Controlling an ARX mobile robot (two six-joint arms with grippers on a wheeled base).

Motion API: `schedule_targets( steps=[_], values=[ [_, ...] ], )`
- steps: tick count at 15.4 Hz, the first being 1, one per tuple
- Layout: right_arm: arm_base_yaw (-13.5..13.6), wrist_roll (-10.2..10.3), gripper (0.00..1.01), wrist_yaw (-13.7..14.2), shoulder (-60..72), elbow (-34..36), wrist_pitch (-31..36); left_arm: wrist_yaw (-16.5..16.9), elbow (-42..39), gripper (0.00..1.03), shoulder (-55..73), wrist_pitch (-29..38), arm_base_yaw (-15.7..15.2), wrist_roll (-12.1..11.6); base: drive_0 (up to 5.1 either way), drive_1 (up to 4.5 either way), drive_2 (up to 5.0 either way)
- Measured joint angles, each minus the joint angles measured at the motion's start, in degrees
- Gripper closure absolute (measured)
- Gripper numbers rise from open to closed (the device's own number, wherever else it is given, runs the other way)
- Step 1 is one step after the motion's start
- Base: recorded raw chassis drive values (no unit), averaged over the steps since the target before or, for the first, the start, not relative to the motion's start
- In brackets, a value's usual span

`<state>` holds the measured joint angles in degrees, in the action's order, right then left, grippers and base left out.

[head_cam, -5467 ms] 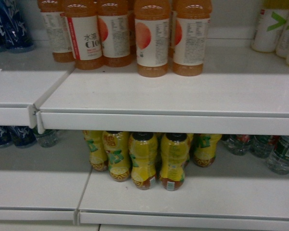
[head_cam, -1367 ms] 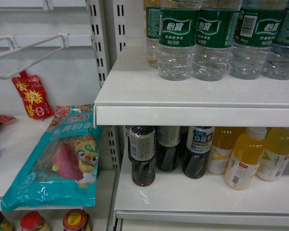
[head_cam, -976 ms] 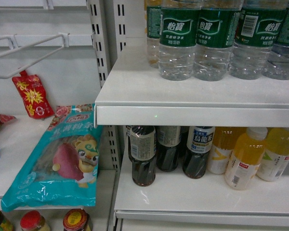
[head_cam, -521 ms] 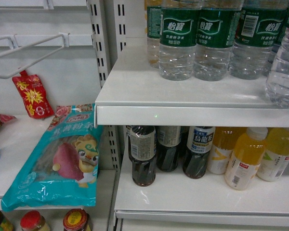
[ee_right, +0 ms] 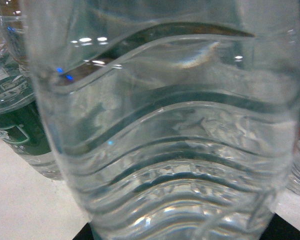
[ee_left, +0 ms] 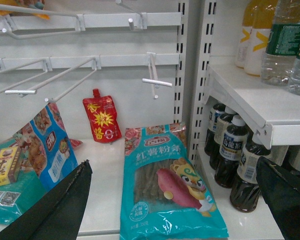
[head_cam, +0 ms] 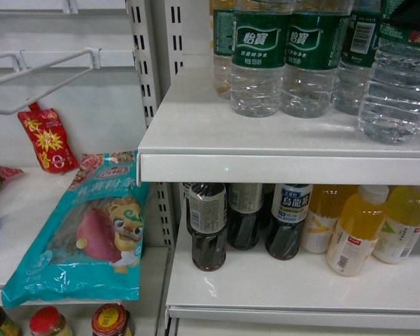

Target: Move water from second to third shelf

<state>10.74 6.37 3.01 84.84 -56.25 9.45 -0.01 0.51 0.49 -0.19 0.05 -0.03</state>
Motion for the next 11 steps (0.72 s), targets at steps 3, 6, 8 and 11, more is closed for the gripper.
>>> schedule_targets(
  steps=[3, 6, 8, 11],
  values=[
    [0.1, 0.9, 0.62, 0.8, 1.5, -1.8, -1.3, 0.0, 0.0, 0.05, 0.0, 0.0, 0.0, 0.0, 0.0, 0.00, 0.0],
    [0.1, 1.1, 0.62, 1.1, 1.7, -2.0, -1.2, 0.0, 0.0, 0.05, 0.0, 0.0, 0.0, 0.0, 0.0, 0.00, 0.0],
    [0.0, 1.3, 0.61, 1.0, 1.7, -2.0, -1.2, 0.0, 0.0, 0.05, 0.0, 0.0, 0.0, 0.0, 0.0, 0.00, 0.0],
    [-0.3, 1.6, 0.22, 0.7, 1.6, -2.3, -0.5, 0.0, 0.0, 0.05, 0.0, 0.0, 0.0, 0.0, 0.0, 0.00, 0.0]
  ],
)
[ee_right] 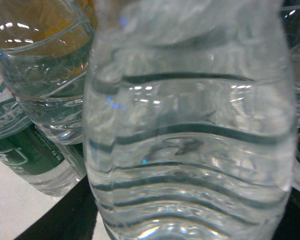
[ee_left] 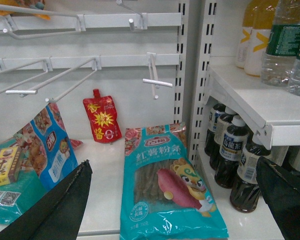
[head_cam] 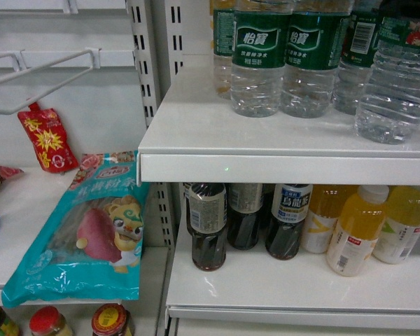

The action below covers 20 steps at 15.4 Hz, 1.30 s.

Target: Move water from second to third shelf

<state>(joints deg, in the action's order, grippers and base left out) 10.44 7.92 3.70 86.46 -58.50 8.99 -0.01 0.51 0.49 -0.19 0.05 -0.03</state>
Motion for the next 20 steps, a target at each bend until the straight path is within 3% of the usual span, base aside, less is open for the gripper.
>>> schedule_targets(
  steps=[2, 7, 10, 14, 19, 20],
  values=[
    [0.0, 0.2, 0.01, -0.3, -0.2, -0.1, 0.0, 0.0, 0.0, 0.05, 0.0, 0.0, 0.0, 0.0, 0.0, 0.00, 0.0],
    [0.0, 1.6, 0.03, -2.6, -3.9, 0.5, -0.2, 0.0, 0.0, 0.05, 0.0, 0.0, 0.0, 0.0, 0.0, 0.00, 0.0],
    [-0.8, 1.6, 0.03, -3.9, -8.8, 4.7, -2.6, 0.0, 0.0, 0.05, 0.0, 0.0, 0.0, 0.0, 0.0, 0.00, 0.0],
    [-3.0, -1.9, 0.03, -5.0, -16.4, 9.4, -7.8, 0.0, 0.0, 0.05, 0.0, 0.0, 0.0, 0.0, 0.0, 0.00, 0.0],
    [-8.3, -4.2, 0.03, -11.7, -29.8, 17.4, -15.4, 0.0, 0.0, 0.05, 0.0, 0.0, 0.0, 0.0, 0.0, 0.00, 0.0],
    [-9.8, -5.3, 0.06, -11.5, -33.1, 20.2, -11.4, 0.0, 0.0, 0.05, 0.0, 0.0, 0.0, 0.0, 0.0, 0.00, 0.0]
  ],
)
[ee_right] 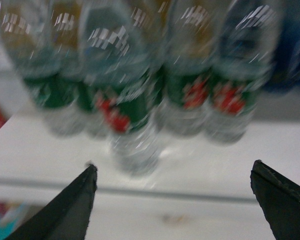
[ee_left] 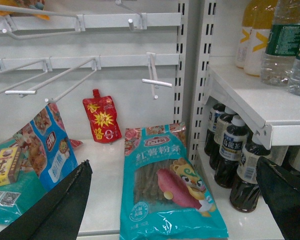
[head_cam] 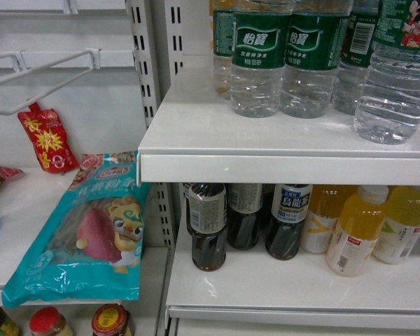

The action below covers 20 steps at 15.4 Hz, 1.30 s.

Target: Move water from second to third shelf

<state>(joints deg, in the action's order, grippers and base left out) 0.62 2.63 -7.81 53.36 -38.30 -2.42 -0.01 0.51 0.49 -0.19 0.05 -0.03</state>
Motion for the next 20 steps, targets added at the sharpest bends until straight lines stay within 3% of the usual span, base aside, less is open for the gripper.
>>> schedule_targets(
  steps=[1, 2, 6, 7, 20],
  values=[
    [-0.5, -1.2, 0.19, 5.7, -5.4, 7.0, 12.6, 0.0, 0.0, 0.05, 0.0, 0.0, 0.0, 0.0, 0.0, 0.00, 0.0],
    [-0.7, -1.5, 0.31, 7.5, -12.0, 13.2, 17.1, 0.0, 0.0, 0.05, 0.0, 0.0, 0.0, 0.0, 0.0, 0.00, 0.0],
    [-0.7, -2.3, 0.83, 7.6, -38.5, 24.7, 0.2, 0.0, 0.0, 0.05, 0.0, 0.0, 0.0, 0.0, 0.0, 0.00, 0.0],
    [-0.7, -2.3, 0.98, 7.6, -45.4, 27.8, 0.0, 0.0, 0.0, 0.05, 0.0, 0.0, 0.0, 0.0, 0.0, 0.00, 0.0],
    [-0.7, -2.5, 0.99, 7.6, -53.0, 37.6, 1.9, -0.1, 0.0, 0.05, 0.0, 0.0, 0.0, 0.0, 0.0, 0.00, 0.0]
  ],
)
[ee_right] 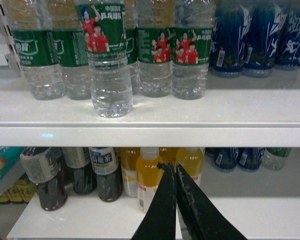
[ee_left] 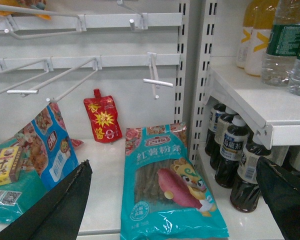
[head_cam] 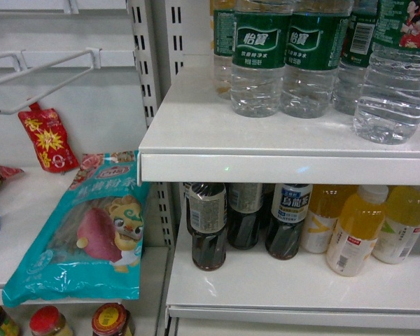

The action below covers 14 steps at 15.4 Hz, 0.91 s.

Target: Move water from second to third shelf

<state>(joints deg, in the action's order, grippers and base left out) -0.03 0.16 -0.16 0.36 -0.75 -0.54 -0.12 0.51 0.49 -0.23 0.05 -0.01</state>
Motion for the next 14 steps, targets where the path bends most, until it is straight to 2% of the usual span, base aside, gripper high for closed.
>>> schedule_targets(
  steps=[5, 12, 14],
  values=[
    [0.0, -0.1, 0.98, 0.1, -0.1, 0.0, 0.3, 0.1, 0.0, 0.05, 0.0, 0.0, 0.0, 0.0, 0.0, 0.00, 0.0],
    [0.0, 0.0, 0.01, 0.1, -0.1, 0.0, 0.3, 0.1, 0.0, 0.05, 0.0, 0.0, 0.0, 0.0, 0.0, 0.00, 0.0],
    [0.0, 0.0, 0.03, 0.1, -0.1, 0.0, 0.3, 0.1, 0.0, 0.05, 0.0, 0.0, 0.0, 0.0, 0.0, 0.00, 0.0]
  ],
)
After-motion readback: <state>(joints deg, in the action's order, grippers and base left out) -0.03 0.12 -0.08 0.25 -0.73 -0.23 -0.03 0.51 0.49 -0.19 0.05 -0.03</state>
